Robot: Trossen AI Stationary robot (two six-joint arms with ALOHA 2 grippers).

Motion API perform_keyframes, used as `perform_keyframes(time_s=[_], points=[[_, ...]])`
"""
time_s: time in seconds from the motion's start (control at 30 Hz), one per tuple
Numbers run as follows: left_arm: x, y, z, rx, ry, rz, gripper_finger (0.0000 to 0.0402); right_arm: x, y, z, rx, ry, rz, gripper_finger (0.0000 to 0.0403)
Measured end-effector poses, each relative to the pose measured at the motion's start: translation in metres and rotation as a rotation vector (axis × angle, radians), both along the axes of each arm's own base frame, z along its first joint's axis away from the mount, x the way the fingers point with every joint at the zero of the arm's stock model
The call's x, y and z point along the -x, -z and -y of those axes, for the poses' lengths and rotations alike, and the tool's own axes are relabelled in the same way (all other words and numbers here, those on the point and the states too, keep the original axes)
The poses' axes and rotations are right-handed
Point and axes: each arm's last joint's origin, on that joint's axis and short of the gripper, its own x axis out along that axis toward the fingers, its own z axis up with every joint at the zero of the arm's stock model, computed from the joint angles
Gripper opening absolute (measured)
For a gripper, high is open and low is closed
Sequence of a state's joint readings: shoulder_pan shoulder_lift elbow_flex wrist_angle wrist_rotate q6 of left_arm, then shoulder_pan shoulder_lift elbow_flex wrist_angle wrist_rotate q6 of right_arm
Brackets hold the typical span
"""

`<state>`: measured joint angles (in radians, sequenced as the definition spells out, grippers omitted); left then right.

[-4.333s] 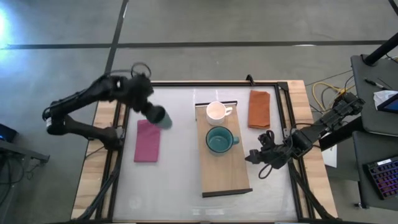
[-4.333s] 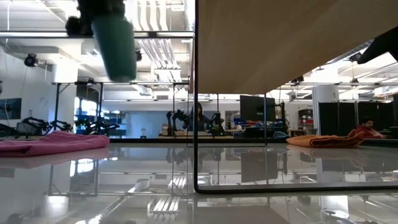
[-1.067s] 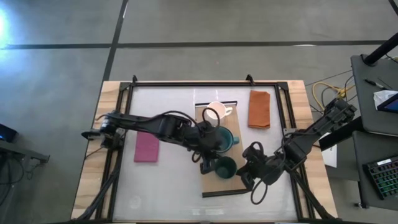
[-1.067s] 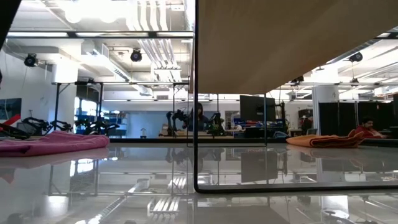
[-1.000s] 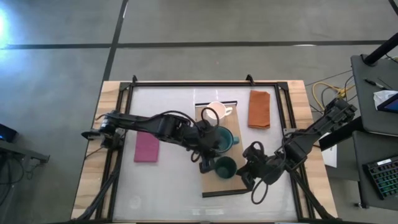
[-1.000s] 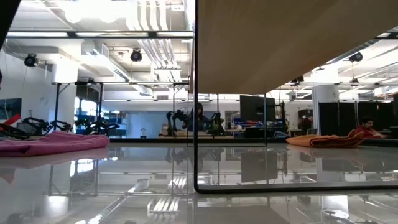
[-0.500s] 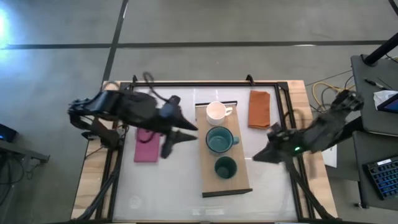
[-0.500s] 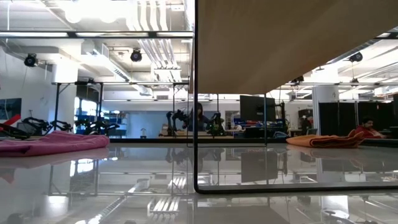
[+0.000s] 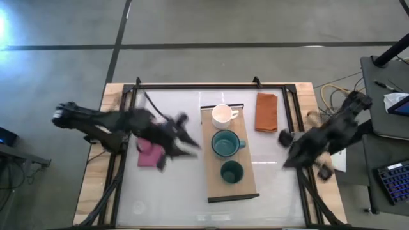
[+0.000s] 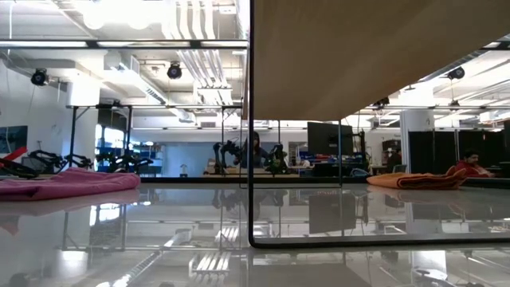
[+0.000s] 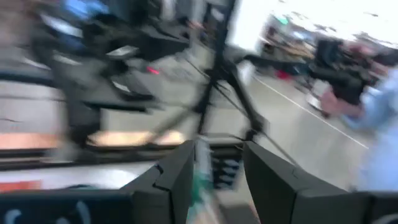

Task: Stack small to large cups/mugs on shelf
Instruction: Return to Home Position

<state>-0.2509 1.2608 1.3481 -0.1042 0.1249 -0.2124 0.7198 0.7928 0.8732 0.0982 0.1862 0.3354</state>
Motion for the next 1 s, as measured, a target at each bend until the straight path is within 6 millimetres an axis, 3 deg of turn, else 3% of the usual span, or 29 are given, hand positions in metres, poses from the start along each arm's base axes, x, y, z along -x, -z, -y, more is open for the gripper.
perform_keyframes(time_s=[0.17, 0.37, 0.53, 0.63, 0.73, 0.9, 1.0], points=[[0.054, 0.021, -0.047, 0.004, -0.159, 0.056, 0.0125, 0.046, 0.024, 0.051, 0.003, 0.073, 0.008, 0.0009], [0.099, 0.065, -0.064, 0.052, -0.259, 0.22, 0.0125, 0.08, 0.056, 0.08, 0.03, 0.206, 0.144, 0.0009], [0.115, 0.13, -0.068, 0.131, -0.373, 0.2, 0.0125, 0.09, 0.091, 0.089, 0.032, 0.259, 0.179, 0.0009], [0.123, 0.163, -0.068, 0.15, -0.365, 0.255, 0.0125, 0.083, 0.108, 0.084, 0.075, 0.263, 0.147, 0.0009], [0.129, 0.193, -0.068, 0.163, -0.362, 0.288, 0.0125, 0.078, 0.114, 0.079, 0.076, 0.225, 0.183, 0.0009], [0.14, 0.234, -0.069, 0.233, -0.358, 0.281, 0.0125, 0.071, 0.131, 0.074, 0.103, 0.228, 0.249, 0.0009], [0.143, 0.243, -0.07, 0.251, -0.365, 0.208, 0.0125, 0.067, 0.14, 0.071, 0.113, 0.238, 0.257, 0.0009]])
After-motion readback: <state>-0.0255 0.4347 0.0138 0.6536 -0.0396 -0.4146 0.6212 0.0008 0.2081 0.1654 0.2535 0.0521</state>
